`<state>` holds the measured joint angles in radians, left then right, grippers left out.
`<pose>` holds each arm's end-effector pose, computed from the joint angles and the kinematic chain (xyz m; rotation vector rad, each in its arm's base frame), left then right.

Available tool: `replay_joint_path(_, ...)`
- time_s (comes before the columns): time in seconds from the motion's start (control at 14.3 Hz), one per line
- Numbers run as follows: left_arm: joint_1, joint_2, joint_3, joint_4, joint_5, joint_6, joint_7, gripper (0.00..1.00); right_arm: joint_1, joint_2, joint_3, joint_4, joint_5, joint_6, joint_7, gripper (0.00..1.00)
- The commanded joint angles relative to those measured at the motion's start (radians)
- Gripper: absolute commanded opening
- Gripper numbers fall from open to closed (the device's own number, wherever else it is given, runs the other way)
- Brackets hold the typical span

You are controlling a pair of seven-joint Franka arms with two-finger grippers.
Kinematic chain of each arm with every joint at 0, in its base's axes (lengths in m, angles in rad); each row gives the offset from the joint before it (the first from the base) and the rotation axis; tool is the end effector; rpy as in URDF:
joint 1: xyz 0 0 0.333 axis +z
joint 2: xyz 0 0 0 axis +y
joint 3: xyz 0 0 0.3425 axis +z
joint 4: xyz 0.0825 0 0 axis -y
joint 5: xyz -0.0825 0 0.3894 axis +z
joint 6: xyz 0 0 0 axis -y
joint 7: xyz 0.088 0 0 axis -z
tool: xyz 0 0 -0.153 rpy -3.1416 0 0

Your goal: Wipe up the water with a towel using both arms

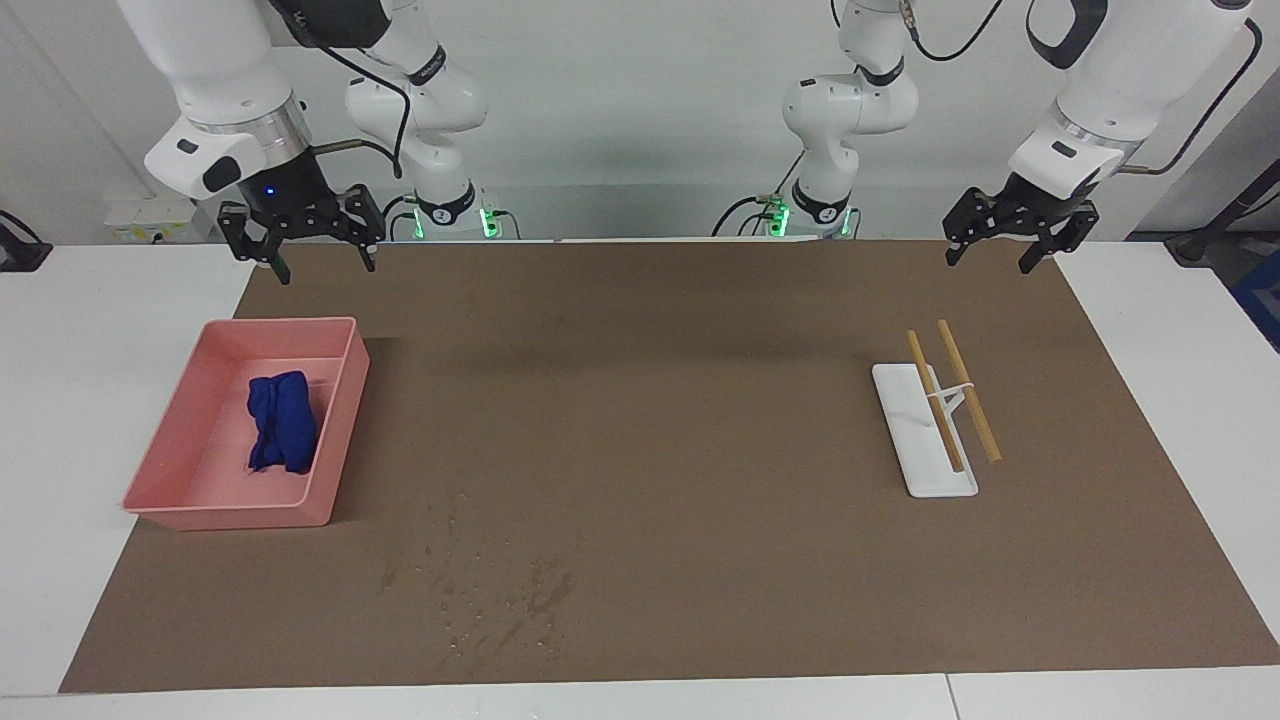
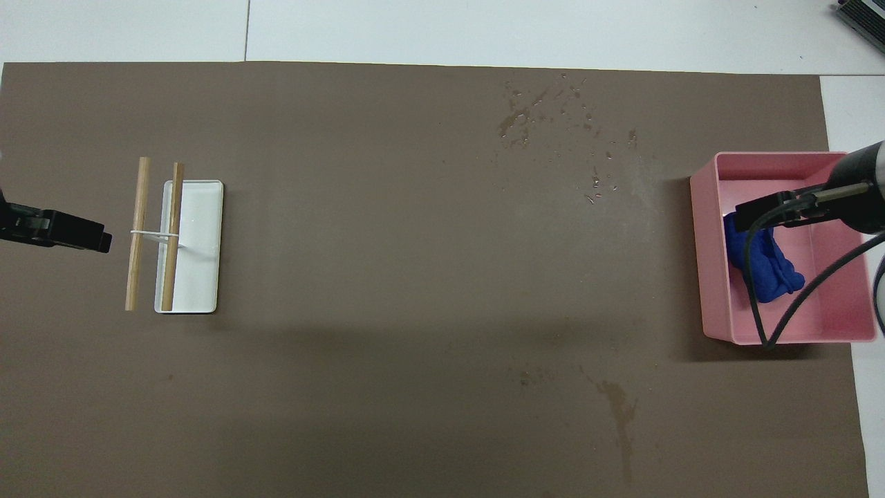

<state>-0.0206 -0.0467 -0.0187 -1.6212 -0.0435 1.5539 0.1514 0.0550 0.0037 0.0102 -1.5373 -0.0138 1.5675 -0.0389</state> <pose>0.5403 -0.0282 0.6054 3.0836 -0.2953 -0.0282 0.5615 0.0345 0.6187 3.1237 0.1624 0.0417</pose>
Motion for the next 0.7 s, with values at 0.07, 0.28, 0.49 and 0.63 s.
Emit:
replay_joint_path(0.07,-0.007,-0.021,0.006,-0.02,0.007,-0.008,-0.012,1.0,-0.066,0.007,0.065,0.02,0.017,-0.01,0.036,1.0)
replay_joint_path(0.28,-0.007,-0.019,0.005,-0.02,0.007,-0.008,-0.012,1.0,-0.054,0.005,0.06,0.02,0.003,-0.012,0.03,1.0)
replay_joint_path(0.49,-0.007,-0.019,0.006,-0.02,0.007,-0.008,-0.012,1.0,-0.04,0.005,0.054,0.023,0.0,-0.015,0.028,1.0)
replay_joint_path(0.63,-0.007,-0.019,0.006,-0.02,0.007,-0.008,-0.012,1.0,-0.028,0.009,0.053,0.031,-0.023,-0.023,0.028,1.0)
